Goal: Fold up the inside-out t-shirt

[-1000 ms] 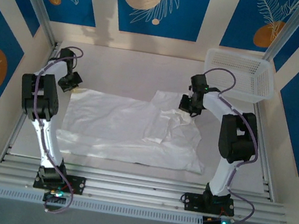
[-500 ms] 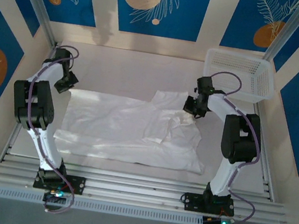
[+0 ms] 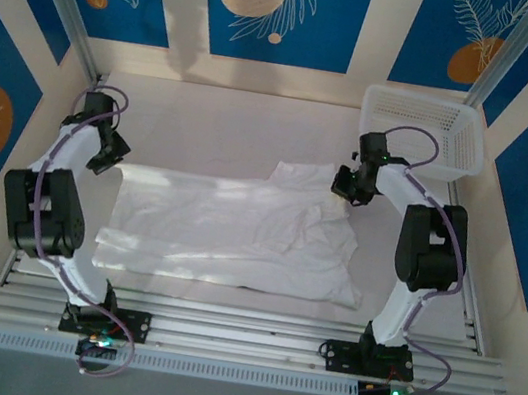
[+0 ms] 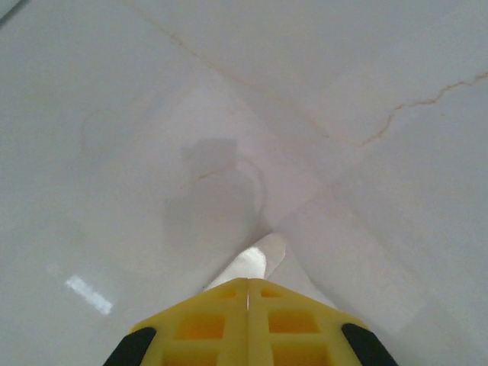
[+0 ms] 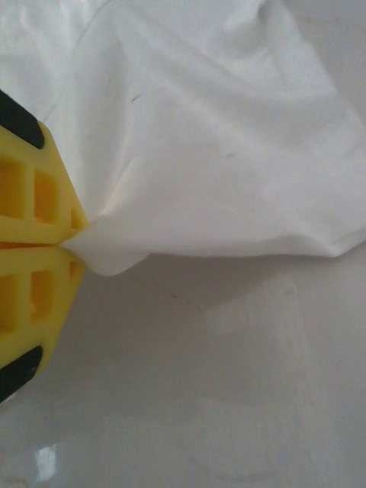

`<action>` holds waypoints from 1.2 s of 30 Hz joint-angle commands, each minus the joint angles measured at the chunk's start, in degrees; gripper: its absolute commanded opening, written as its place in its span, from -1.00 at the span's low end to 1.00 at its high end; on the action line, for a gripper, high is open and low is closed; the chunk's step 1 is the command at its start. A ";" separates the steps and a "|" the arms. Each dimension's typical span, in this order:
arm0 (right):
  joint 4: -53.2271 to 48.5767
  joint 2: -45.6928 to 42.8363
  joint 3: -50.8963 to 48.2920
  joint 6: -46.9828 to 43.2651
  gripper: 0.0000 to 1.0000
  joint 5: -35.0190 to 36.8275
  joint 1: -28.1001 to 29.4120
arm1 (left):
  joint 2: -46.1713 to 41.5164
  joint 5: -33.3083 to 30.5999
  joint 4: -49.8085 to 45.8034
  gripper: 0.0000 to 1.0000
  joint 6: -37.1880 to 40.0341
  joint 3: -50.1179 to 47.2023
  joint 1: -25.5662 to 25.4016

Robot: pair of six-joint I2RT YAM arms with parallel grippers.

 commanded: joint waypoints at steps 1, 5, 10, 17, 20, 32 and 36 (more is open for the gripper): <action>0.84 -6.63 -2.90 2.35 -0.81 -1.36 -0.32 | -6.84 -2.09 -1.51 -1.00 -1.43 -4.08 1.34; 4.87 -11.10 -12.62 7.72 -0.77 0.27 -1.21 | -13.39 -1.81 -0.15 -1.00 -2.53 -12.02 1.33; 9.24 -16.45 -22.28 10.60 -0.71 -2.31 -4.52 | -19.00 -3.15 2.32 -1.00 -2.48 -20.77 1.39; 7.63 -22.04 -21.45 8.47 -0.69 -7.21 -4.84 | -21.45 -2.74 1.42 -1.00 -2.08 -22.20 1.40; 10.19 -26.02 -23.58 9.27 -0.72 -7.55 -4.22 | -23.80 -4.14 0.77 -1.00 -1.63 -21.94 1.37; 10.17 -8.62 -13.59 1.01 0.31 -8.23 -2.16 | -22.77 -3.83 1.69 -1.00 -0.59 -21.37 1.37; 10.56 -2.32 -9.10 0.42 0.31 -13.02 -1.58 | -22.18 -3.99 1.92 -1.00 -0.14 -21.15 1.36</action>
